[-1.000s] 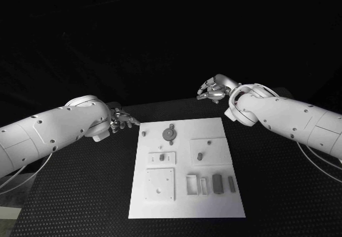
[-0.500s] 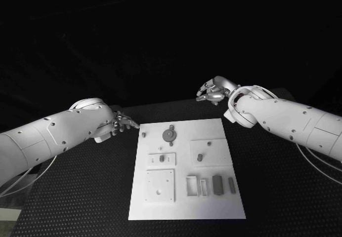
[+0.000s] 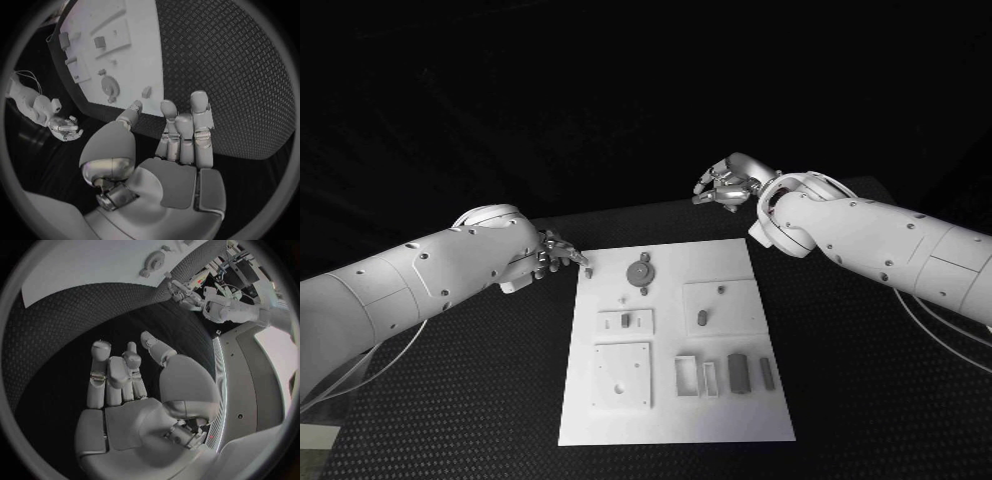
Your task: Assemble the parts on the task board
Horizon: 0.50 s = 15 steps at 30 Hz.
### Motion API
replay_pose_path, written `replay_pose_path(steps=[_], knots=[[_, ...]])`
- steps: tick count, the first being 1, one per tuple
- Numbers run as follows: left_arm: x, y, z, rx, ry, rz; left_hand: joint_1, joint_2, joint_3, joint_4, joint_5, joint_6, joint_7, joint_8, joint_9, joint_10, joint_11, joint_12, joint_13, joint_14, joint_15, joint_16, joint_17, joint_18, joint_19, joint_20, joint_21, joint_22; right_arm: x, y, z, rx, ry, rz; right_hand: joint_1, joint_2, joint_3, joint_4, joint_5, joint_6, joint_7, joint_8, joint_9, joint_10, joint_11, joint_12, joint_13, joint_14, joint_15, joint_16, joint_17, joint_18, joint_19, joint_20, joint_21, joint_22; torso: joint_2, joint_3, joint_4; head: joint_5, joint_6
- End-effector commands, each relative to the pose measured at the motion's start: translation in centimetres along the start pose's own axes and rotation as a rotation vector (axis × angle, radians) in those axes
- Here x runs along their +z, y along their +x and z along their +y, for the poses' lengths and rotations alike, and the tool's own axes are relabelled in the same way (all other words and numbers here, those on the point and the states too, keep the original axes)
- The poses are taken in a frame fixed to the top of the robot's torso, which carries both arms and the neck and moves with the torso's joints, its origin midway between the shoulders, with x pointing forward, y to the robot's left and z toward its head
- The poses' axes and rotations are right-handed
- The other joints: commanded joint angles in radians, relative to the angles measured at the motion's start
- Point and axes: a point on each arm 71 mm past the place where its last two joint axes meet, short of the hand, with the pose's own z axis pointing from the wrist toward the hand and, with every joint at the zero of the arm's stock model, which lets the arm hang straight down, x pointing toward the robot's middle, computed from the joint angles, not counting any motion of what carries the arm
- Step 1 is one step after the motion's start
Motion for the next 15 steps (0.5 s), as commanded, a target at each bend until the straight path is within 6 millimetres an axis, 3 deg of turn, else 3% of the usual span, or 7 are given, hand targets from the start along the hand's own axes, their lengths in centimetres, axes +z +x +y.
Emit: replay_pose_path(steps=[1, 15], knots=[[0.1, 0.2, -0.5, -0.016, 0.034, 0.0, 0.006, 0.008, 0.0, -0.007, 0.004, 0.016, -0.003, 0.008, -0.002, 0.008, -0.004, 0.004, -0.002, 0.006, -0.004, 0.005, -0.002, 0.074, 0.007, 0.0, 0.003, 0.003, 0.0, 0.1, 0.2, 0.002, -0.011, 0.008, -0.011, 0.0, -0.001, 0.003, -0.003, 0.001, 0.011, -0.007, 0.001, -0.002, 0.0, -0.001, -0.001, -0.004, -0.004, -0.006, 0.002, 0.027, -0.001, -0.006, -0.004, 0.018, 0.001, -0.0007, 0.0195, -0.004, 0.002], [0.4, 1.3, -1.3, -0.027, 0.058, 0.025, 0.008, 0.03, -0.008, -0.017, 0.01, 0.039, -0.009, 0.013, -0.016, 0.015, -0.01, 0.013, -0.005, 0.013, -0.01, 0.014, -0.005, 0.075, 0.014, -0.003, 0.007, 0.011, 0.2, 0.3, 0.5, 0.004, -0.015, 0.011, -0.011, 0.001, -0.001, 0.003, -0.003, 0.001, 0.011, -0.007, 0.002, -0.002, 0.0, -0.001, -0.001, -0.004, -0.004, -0.006, 0.002, 0.027, -0.001, -0.006, -0.005, 0.018, -0.001, -0.0011, 0.0214, -0.007, -0.006]])
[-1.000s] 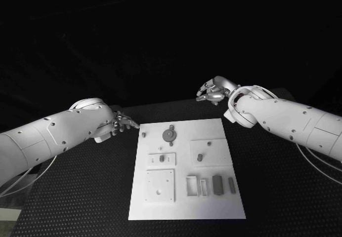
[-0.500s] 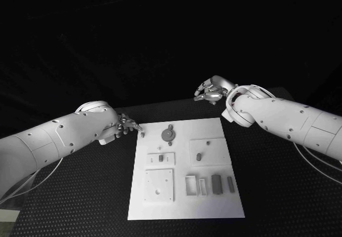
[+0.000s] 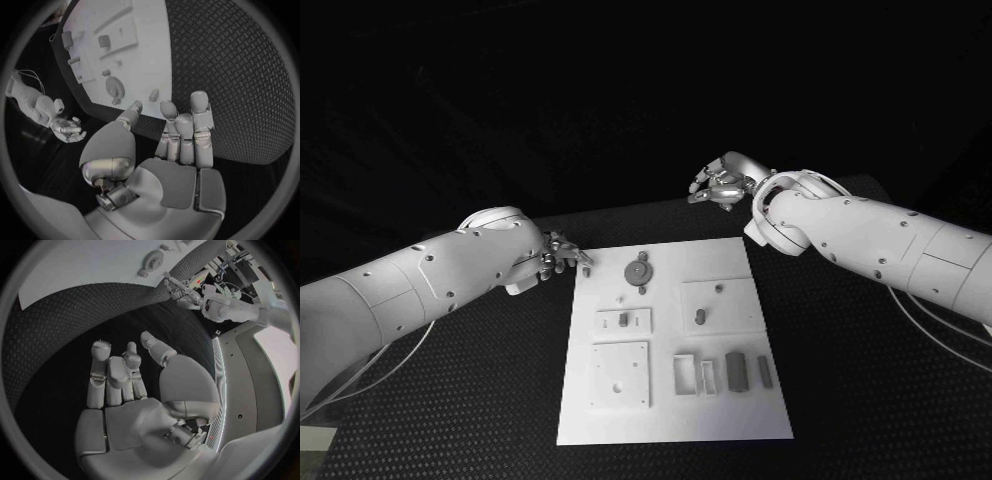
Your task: Assemble the parts on the task board
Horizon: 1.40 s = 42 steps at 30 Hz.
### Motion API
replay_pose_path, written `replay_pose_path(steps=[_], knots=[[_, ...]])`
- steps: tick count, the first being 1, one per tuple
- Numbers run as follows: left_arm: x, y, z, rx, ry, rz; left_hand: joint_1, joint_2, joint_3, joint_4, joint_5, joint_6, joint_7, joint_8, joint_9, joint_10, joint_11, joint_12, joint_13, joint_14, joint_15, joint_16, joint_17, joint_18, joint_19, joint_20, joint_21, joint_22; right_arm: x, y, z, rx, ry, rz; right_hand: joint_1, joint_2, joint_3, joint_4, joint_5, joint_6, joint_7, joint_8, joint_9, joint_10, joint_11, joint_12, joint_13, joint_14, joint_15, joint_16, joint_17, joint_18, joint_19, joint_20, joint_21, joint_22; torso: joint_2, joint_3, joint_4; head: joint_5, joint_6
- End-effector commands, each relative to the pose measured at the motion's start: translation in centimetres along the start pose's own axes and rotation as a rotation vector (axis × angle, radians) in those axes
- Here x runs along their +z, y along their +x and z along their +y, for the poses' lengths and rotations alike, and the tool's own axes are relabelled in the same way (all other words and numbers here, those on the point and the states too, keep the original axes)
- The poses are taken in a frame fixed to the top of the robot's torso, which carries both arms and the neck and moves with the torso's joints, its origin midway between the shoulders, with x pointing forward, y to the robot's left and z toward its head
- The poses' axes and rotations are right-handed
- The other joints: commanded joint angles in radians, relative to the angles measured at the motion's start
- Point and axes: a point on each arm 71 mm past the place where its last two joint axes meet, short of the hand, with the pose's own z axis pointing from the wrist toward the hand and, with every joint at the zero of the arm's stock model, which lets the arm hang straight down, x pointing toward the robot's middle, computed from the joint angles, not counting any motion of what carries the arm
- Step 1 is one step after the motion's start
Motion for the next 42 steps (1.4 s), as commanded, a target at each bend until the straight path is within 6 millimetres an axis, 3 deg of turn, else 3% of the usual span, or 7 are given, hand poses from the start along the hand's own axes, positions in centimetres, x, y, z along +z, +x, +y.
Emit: replay_pose_path(steps=[1, 23, 27, 42], knots=[[0.16, 0.36, -0.27, -0.013, 0.023, 0.01, 0.0, 0.014, -0.003, -0.007, 0.007, 0.011, 0.001, 0.008, -0.003, 0.005, -0.004, 0.004, -0.002, 0.004, -0.004, 0.008, -0.001, 0.073, 0.007, -0.003, 0.007, 0.012, 0.02, 0.09, 0.12, 0.002, -0.01, 0.008, -0.011, 0.001, -0.001, 0.003, -0.003, 0.003, 0.008, -0.007, 0.001, -0.002, 0.0, -0.001, -0.001, -0.004, -0.004, -0.006, 0.002, 0.027, -0.001, -0.006, -0.005, 0.018, -0.001, 0.0003, 0.0213, 0.0, -0.002], [0.53, 1.01, -0.46, -0.013, 0.028, 0.03, 0.021, 0.071, -0.01, -0.051, 0.025, 0.042, -0.005, 0.016, -0.025, 0.01, -0.01, 0.011, -0.01, 0.006, -0.01, 0.017, -0.009, 0.069, 0.012, -0.007, 0.01, 0.019, 0.08, 0.18, 0.22, 0.002, -0.011, 0.01, -0.011, 0.001, -0.001, 0.003, -0.003, 0.004, 0.008, -0.007, 0.002, -0.002, 0.0, -0.001, -0.001, -0.004, -0.004, -0.006, 0.002, 0.027, 0.0, -0.007, -0.005, 0.018, -0.001, -0.0005, 0.021, -0.002, -0.008], [0.63, 1.19, -0.42, -0.013, 0.025, 0.033, 0.023, 0.083, -0.012, -0.068, 0.073, 0.052, -0.007, 0.019, -0.033, 0.01, -0.012, 0.013, -0.014, 0.006, -0.012, 0.019, -0.012, 0.066, 0.013, -0.008, 0.011, 0.019, 0.08, 0.18, 0.23, 0.002, -0.011, 0.01, -0.011, 0.002, -0.001, 0.003, -0.003, 0.004, 0.008, -0.007, 0.002, -0.002, 0.0, -0.001, -0.001, -0.004, -0.004, -0.006, 0.002, 0.027, 0.0, -0.007, -0.005, 0.018, -0.001, 0.0, 0.0203, -0.003, -0.008], [0.71, 1.33, -0.49, -0.01, 0.027, 0.042, 0.022, 0.103, -0.013, -0.093, 0.086, 0.081, -0.014, 0.033, -0.041, 0.014, -0.019, 0.017, -0.019, 0.008, -0.018, 0.023, -0.017, 0.063, 0.016, -0.012, 0.013, 0.019, 0.09, 0.2, 0.25, 0.002, -0.011, 0.01, -0.011, 0.002, 0.0, 0.003, -0.003, 0.004, 0.008, -0.007, 0.002, -0.002, 0.0, -0.001, -0.001, -0.004, -0.004, -0.006, 0.002, 0.027, 0.0, -0.007, -0.005, 0.018, -0.002, -0.0006, 0.0217, -0.005, -0.014]])
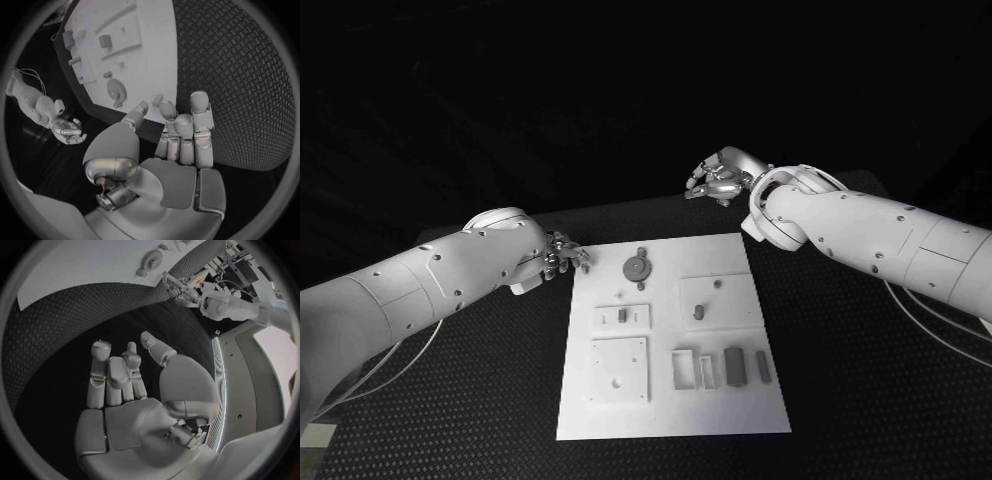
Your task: Assemble the parts on the task board
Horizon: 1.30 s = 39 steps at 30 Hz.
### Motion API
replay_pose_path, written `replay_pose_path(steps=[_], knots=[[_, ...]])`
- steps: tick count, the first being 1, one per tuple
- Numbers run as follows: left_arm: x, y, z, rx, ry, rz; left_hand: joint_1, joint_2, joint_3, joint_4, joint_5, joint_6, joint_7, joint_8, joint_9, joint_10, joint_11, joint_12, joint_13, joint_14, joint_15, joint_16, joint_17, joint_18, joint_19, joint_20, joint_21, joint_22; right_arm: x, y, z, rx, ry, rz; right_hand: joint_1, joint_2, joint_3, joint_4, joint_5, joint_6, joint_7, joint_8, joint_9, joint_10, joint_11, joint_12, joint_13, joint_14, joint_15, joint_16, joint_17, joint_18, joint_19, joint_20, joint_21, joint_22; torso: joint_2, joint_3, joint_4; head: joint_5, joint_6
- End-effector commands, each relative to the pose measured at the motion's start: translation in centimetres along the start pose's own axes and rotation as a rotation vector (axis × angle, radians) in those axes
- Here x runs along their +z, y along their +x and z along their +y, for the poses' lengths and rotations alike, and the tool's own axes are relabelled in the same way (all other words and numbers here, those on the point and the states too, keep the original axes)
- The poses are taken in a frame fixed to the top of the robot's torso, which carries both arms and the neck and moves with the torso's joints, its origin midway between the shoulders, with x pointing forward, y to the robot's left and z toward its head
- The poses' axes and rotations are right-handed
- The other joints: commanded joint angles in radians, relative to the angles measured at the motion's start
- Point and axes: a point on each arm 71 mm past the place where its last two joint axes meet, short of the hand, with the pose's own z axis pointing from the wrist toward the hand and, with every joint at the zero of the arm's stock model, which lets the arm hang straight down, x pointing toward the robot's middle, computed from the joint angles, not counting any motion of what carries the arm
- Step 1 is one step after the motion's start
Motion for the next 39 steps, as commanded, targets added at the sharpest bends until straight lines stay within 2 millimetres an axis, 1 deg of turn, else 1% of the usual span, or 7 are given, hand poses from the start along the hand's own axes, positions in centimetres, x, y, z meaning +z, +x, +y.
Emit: replay_pose_path(steps=[1, 12, 13, 14, 16, 21, 39], knots=[[0.08, 0.56, -0.3, 0.006, 0.015, 0.029, -0.002, 0.015, 0.0, -0.011, 0.007, 0.026, 0.012, 0.006, -0.001, 0.003, -0.008, 0.006, -0.002, 0.001, -0.009, 0.007, -0.002, 0.062, 0.004, -0.004, 0.006, 0.02, 0.04, 0.1, 0.12, 0.001, -0.009, 0.008, -0.011, 0.002, 0.0, 0.003, -0.003, 0.001, 0.011, -0.007, 0.002, -0.002, 0.0, -0.001, -0.001, -0.002, -0.002, -0.006, 0.002, 0.027, -0.003, -0.007, -0.005, 0.018, -0.001, -0.0001, 0.0217, 0.0, -0.002], [0.06, 0.65, -0.55, 0.004, 0.025, 0.028, 0.004, 0.025, 0.007, -0.032, 0.007, 0.05, 0.004, 0.018, -0.006, 0.013, -0.016, 0.012, -0.005, 0.007, -0.016, 0.014, -0.005, 0.06, 0.012, -0.01, 0.012, 0.021, 0.07, 0.14, 0.13, 0.001, -0.009, 0.01, -0.011, 0.002, 0.0, 0.003, -0.003, 0.002, 0.011, -0.007, 0.002, -0.002, 0.0, -0.001, -0.001, -0.002, -0.002, -0.006, 0.002, 0.027, -0.003, -0.007, -0.005, 0.018, 0.0, -0.0001, 0.0219, 0.001, -0.004], [0.06, 0.63, -0.54, 0.003, 0.025, 0.026, 0.013, 0.019, 0.023, -0.028, -0.029, 0.055, 0.001, 0.022, -0.005, 0.015, -0.017, 0.012, -0.005, 0.008, -0.017, 0.015, -0.005, 0.061, 0.015, -0.011, 0.012, 0.02, 0.07, 0.14, 0.13, 0.001, -0.009, 0.01, -0.011, 0.002, 0.0, 0.003, -0.003, 0.002, 0.011, -0.007, 0.002, -0.002, 0.0, -0.001, -0.001, -0.002, -0.002, -0.006, 0.002, 0.027, -0.003, -0.007, -0.005, 0.018, 0.0, -0.0002, 0.0217, 0.0, -0.005], [0.07, 0.62, -0.51, 0.003, 0.024, 0.027, 0.029, -0.038, 0.118, 0.033, -0.088, 0.061, -0.004, 0.024, -0.011, 0.02, -0.021, 0.01, -0.012, 0.013, -0.017, 0.014, -0.011, 0.055, 0.02, -0.012, 0.011, 0.017, 0.07, 0.14, 0.13, 0.001, -0.009, 0.01, -0.011, 0.002, 0.0, 0.003, -0.003, 0.002, 0.011, -0.007, 0.002, -0.002, 0.0, -0.001, -0.001, -0.002, -0.002, -0.006, 0.002, 0.027, -0.003, -0.007, -0.005, 0.018, 0.0, -0.0002, 0.0217, 0.0, -0.005], [0.07, 0.62, -0.49, 0.003, 0.023, 0.028, 0.031, -0.034, 0.124, 0.036, -0.089, 0.063, -0.001, 0.026, -0.011, 0.02, -0.02, 0.011, -0.012, 0.013, -0.02, 0.015, -0.012, 0.055, 0.021, -0.013, 0.012, 0.018, 0.07, 0.14, 0.13, 0.001, -0.009, 0.01, -0.011, 0.002, 0.0, 0.003, -0.003, 0.002, 0.011, -0.007, 0.002, -0.002, 0.0, -0.001, -0.001, -0.002, -0.002, -0.006, 0.002, 0.027, -0.003, -0.007, -0.005, 0.018, -0.001, -0.0003, 0.0216, 0.001, -0.005], [0.05, 0.65, -0.49, 0.004, 0.024, 0.03, 0.033, -0.038, 0.132, 0.039, -0.09, 0.068, -0.002, 0.029, -0.011, 0.021, -0.021, 0.013, -0.013, 0.014, -0.021, 0.017, -0.012, 0.054, 0.022, -0.015, 0.014, 0.02, 0.08, 0.15, 0.13, 0.001, -0.009, 0.01, -0.011, 0.002, 0.0, 0.003, -0.003, 0.002, 0.011, -0.007, 0.002, -0.002, -0.001, -0.001, -0.001, -0.001, -0.002, -0.006, 0.002, 0.027, -0.003, -0.007, -0.005, 0.018, -0.001, -0.0003, 0.0218, 0.001, -0.005], [0.09, 0.63, -0.53, 0.002, 0.023, 0.028, 0.052, -0.025, 0.149, 0.028, -0.089, 0.084, -0.006, 0.041, -0.009, 0.026, -0.025, 0.017, -0.014, 0.017, -0.024, 0.022, -0.015, 0.051, 0.024, -0.019, 0.021, 0.022, 0.08, 0.19, 0.14, 0.002, -0.009, 0.011, -0.011, 0.002, 0.0, 0.003, -0.003, 0.002, 0.011, -0.007, 0.003, -0.002, -0.001, -0.001, -0.001, -0.001, -0.002, -0.006, 0.002, 0.027, -0.003, -0.007, -0.005, 0.018, 0.0, -0.0007, 0.022, 0.0, -0.006]])
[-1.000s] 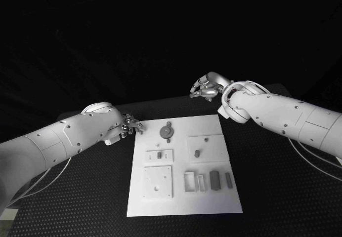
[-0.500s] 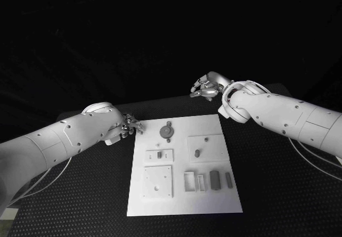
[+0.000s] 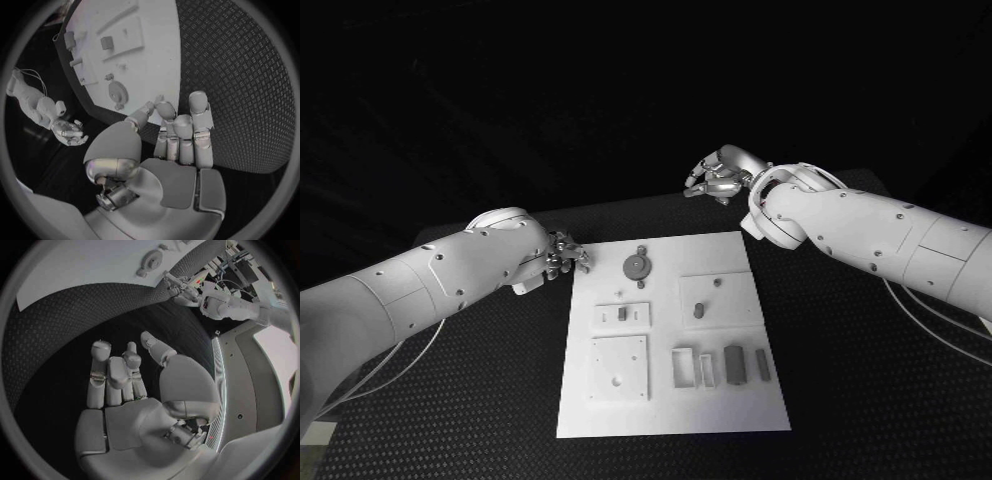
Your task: Assemble the parts on the task board
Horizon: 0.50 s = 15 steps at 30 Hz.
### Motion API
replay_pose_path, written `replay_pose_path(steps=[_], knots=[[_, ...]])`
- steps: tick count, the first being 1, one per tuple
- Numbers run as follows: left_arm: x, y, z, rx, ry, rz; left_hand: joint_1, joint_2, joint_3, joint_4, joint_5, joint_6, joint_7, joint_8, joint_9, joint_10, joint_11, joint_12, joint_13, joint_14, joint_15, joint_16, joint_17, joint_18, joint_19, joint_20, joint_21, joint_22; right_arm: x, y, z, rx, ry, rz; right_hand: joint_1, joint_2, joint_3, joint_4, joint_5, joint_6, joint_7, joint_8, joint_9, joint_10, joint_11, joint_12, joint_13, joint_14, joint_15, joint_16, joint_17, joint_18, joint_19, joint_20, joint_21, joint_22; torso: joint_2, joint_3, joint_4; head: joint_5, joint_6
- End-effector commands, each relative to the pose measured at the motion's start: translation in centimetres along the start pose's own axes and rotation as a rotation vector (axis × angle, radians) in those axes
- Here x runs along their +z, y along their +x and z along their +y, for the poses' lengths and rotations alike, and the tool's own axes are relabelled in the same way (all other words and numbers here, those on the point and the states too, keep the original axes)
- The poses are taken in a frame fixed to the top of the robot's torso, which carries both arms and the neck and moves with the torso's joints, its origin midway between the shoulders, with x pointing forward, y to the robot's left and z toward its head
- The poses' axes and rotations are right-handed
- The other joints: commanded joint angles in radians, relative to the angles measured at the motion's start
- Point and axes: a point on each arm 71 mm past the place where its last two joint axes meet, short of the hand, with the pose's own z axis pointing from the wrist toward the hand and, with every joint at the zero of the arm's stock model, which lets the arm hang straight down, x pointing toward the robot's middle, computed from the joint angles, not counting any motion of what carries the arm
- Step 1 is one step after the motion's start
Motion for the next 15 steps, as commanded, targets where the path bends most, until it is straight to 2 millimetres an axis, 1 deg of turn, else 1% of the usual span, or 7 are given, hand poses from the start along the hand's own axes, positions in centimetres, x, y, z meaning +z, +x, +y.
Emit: replay_pose_path(steps=[1, 9, 15], knots=[[0.02, 0.18, -0.26, 0.001, 0.011, 0.014, 0.009, 0.001, 0.007, 0.0, -0.003, 0.005, 0.004, 0.006, 0.002, 0.003, -0.005, 0.006, -0.002, -0.002, -0.008, 0.006, -0.002, 0.051, 0.005, -0.003, 0.005, 0.022, 0.01, 0.1, 0.1, 0.001, -0.009, 0.009, -0.011, 0.003, 0.0, 0.003, -0.003, 0.004, 0.009, -0.007, 0.001, -0.002, -0.001, -0.001, -0.001, -0.003, -0.004, -0.006, 0.001, 0.027, -0.001, -0.009, -0.005, 0.018, 0.0, 0.0001, 0.022, 0.0, -0.001], [0.06, 0.19, -0.3, 0.001, 0.009, 0.011, 0.027, 0.015, 0.017, -0.017, 0.0, 0.013, 0.001, 0.013, 0.003, 0.008, -0.008, 0.007, -0.004, 0.001, -0.011, 0.009, -0.004, 0.049, 0.007, -0.006, 0.01, 0.022, 0.01, 0.09, 0.1, 0.001, -0.009, 0.009, -0.012, 0.003, 0.0, 0.003, -0.003, 0.004, 0.009, -0.007, 0.001, -0.002, -0.001, -0.001, -0.001, -0.003, -0.004, -0.006, 0.001, 0.027, -0.001, -0.009, -0.005, 0.018, 0.0, 0.0005, 0.0209, 0.0, -0.002], [0.05, 0.21, -0.27, 0.0, 0.009, 0.01, 0.074, 0.018, 0.037, -0.046, 0.004, 0.028, -0.004, 0.025, 0.007, 0.015, -0.012, 0.008, -0.008, 0.004, -0.015, 0.011, -0.007, 0.047, 0.01, -0.009, 0.016, 0.022, 0.01, 0.09, 0.11, 0.001, -0.01, 0.009, -0.012, 0.003, -0.001, 0.003, -0.003, 0.004, 0.009, -0.007, 0.001, -0.002, -0.001, -0.001, -0.001, -0.003, -0.004, -0.006, 0.001, 0.027, -0.001, -0.009, -0.005, 0.018, 0.0, 0.0004, 0.0216, -0.002, -0.004]])
